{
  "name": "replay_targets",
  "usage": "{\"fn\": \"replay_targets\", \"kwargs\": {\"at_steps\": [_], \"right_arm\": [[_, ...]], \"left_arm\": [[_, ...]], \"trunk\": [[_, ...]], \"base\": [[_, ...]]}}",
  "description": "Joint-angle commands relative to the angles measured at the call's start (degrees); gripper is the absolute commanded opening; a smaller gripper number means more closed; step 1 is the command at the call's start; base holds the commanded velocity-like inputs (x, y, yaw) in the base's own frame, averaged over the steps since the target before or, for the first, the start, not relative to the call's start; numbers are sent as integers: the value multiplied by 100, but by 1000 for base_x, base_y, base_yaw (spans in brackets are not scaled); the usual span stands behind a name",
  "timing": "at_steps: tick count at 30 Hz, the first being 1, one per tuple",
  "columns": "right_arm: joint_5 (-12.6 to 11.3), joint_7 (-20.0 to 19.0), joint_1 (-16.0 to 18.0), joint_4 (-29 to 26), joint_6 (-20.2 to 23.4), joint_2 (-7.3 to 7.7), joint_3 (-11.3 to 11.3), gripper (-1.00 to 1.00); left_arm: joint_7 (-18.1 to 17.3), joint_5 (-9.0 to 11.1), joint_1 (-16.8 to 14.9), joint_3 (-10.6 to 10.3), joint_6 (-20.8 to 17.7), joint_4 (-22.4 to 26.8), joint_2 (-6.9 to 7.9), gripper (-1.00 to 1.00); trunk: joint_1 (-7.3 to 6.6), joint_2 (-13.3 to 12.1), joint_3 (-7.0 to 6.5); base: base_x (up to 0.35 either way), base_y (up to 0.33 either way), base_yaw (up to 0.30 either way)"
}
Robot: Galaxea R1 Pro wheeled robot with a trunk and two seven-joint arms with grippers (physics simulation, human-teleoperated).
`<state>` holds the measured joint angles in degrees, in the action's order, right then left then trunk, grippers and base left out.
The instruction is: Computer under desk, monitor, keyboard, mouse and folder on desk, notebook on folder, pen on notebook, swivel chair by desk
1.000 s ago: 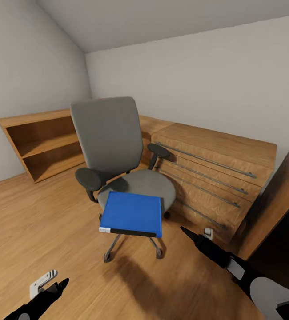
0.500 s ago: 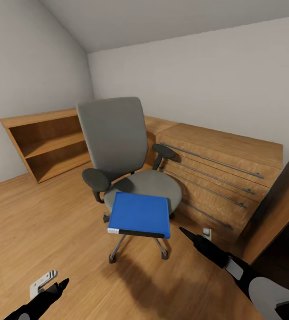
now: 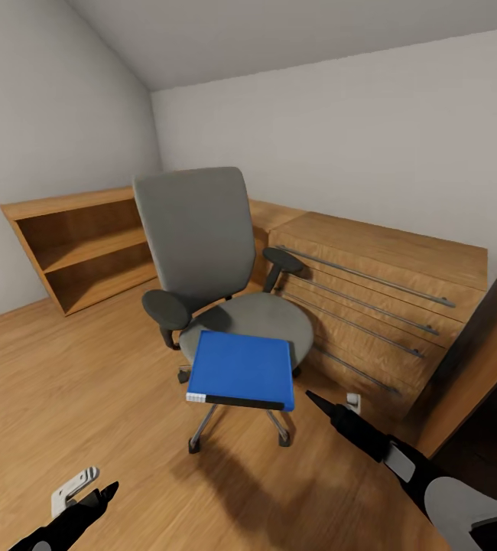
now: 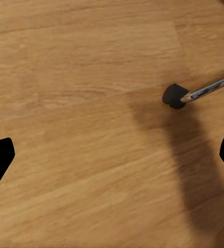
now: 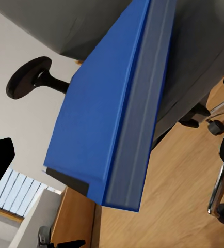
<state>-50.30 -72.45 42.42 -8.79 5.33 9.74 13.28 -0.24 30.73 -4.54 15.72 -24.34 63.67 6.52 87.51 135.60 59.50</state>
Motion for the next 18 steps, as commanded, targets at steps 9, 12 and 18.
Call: {"fn": "replay_targets", "kwargs": {"at_steps": [9,12,18], "right_arm": [[-59,92,3,0,56,-6,36,100],[-59,96,3,0,56,-7,35,100],[-58,99,3,0,49,-7,35,100]], "left_arm": [[-2,39,-3,10,-36,5,-1,100],[-2,42,-2,10,-36,5,-1,100],[-2,44,-3,10,-36,5,-1,100]], "trunk": [[-1,2,5],[-1,2,5],[-1,2,5]], "base": [[0,0,0],[0,0,0],[0,0,0]]}}
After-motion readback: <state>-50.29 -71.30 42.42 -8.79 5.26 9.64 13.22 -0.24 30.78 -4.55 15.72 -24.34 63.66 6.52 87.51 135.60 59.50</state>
